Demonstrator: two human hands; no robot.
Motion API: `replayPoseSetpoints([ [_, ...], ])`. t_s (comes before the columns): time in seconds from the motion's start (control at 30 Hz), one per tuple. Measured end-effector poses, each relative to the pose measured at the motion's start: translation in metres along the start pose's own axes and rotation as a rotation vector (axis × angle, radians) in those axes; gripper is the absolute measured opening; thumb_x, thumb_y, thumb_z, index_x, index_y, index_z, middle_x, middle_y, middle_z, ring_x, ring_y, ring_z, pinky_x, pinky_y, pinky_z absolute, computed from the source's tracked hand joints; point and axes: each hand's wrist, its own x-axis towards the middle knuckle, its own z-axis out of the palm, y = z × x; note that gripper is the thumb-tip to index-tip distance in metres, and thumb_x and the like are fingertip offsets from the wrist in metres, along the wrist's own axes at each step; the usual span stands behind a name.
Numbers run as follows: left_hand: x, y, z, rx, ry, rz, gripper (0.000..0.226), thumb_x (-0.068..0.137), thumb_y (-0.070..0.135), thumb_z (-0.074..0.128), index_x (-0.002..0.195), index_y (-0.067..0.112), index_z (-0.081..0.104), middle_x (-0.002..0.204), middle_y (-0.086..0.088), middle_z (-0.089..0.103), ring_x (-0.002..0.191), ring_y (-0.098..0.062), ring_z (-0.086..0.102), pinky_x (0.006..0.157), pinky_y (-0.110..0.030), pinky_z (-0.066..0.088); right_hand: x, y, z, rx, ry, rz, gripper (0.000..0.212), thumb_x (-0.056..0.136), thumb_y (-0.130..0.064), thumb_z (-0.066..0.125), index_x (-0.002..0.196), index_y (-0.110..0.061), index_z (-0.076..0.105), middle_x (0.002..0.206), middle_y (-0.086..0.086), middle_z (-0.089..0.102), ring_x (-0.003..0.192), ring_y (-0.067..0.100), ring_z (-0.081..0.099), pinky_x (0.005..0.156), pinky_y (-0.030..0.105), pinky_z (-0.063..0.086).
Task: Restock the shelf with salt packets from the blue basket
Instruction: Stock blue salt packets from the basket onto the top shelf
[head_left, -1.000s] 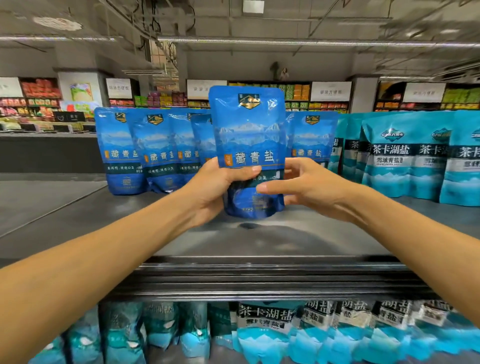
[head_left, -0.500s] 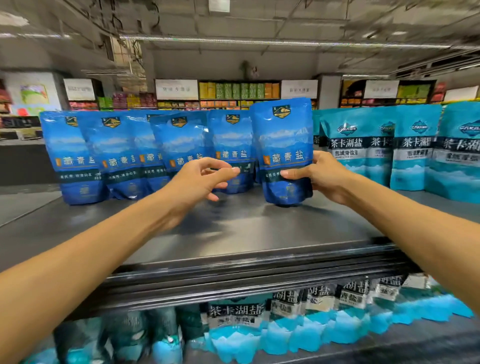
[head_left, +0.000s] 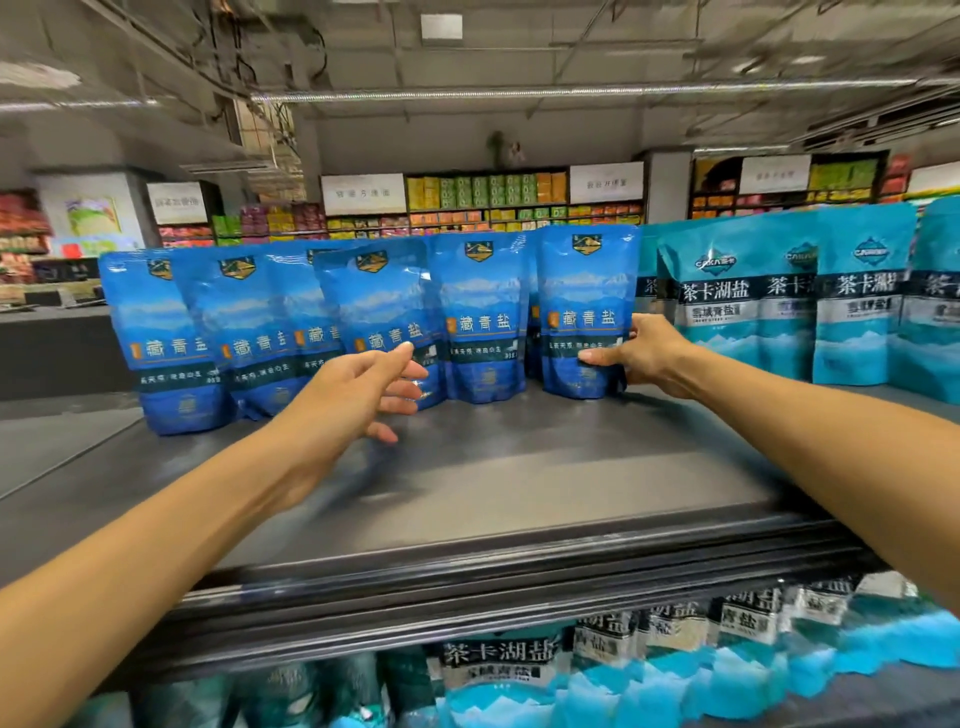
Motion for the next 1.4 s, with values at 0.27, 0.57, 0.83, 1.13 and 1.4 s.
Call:
replayPoseSetpoints([
  [0.27, 0.0, 0.0, -0.004, -0.117, 0.015, -0.067, 0.058, 0.106, 0.052, 0.033, 0.099, 0.009, 0.071, 0.082, -0.003, 0.069, 0.068, -0.011, 0.064, 0.054, -0.026, 0.044, 0.021, 0.004, 0.011, -0.136, 0.08, -0.013, 0.031, 0.068, -0.021, 0.092, 0.092, -0.024, 0.072, 0.098, -0.004, 0.075, 0.098, 0.021, 0.07, 0.09, 0.035, 0.057],
  [0.57, 0.0, -0.003, -0.01, -0.115, -0.025, -0.088, 0.054, 0.108, 0.046, 0.035, 0.097, 0.011, 0.074, 0.087, -0.004, 0.071, 0.074, -0.013, 0.066, 0.057, -0.028, 0.047, 0.005, -0.004, 0.01, -0.221, 0.106, 0.123, 0.036, 0.07, -0.034, 0.09, 0.08, -0.012, 0.064, 0.082, 0.0, 0.07, 0.059, 0.01, 0.056, 0.046, 0.018, 0.045],
  [0.83, -0.011, -0.005, -0.017, 0.001, -0.048, -0.008, 0.019, 0.098, 0.022, 0.06, 0.091, 0.014, 0.076, 0.086, -0.003, 0.071, 0.08, -0.012, 0.07, 0.062, -0.026, 0.051, -0.067, -0.044, 0.019, -0.09, 0.018, 0.203, 0.019, 0.092, -0.023, 0.07, 0.1, -0.008, 0.061, 0.072, 0.005, 0.049, 0.05, 0.014, 0.052, 0.051, 0.027, 0.036],
  [1.13, -0.079, -0.001, -0.008, 0.062, 0.149, 0.391, 0.012, 0.099, 0.011, 0.062, 0.091, 0.017, 0.069, 0.077, 0.008, 0.068, 0.071, -0.007, 0.062, 0.058, -0.023, 0.05, -0.21, -0.072, 0.071, 0.334, -0.16, -0.112, 0.015, 0.094, -0.02, 0.066, 0.088, -0.006, 0.069, 0.066, 0.006, 0.061, 0.053, 0.015, 0.054, 0.047, 0.021, 0.04],
  [1.4, -0.188, -0.057, -0.027, -0.052, 0.271, 0.455, 0.023, 0.094, 0.047, 0.06, 0.095, 0.027, 0.072, 0.08, 0.001, 0.069, 0.068, -0.024, 0.065, 0.064, -0.026, 0.052, -0.301, -0.043, 0.124, 0.418, -0.254, -0.408, 0.012, 0.088, -0.027, 0.066, 0.09, -0.015, 0.068, 0.074, 0.008, 0.066, 0.061, 0.017, 0.064, 0.055, 0.024, 0.051],
])
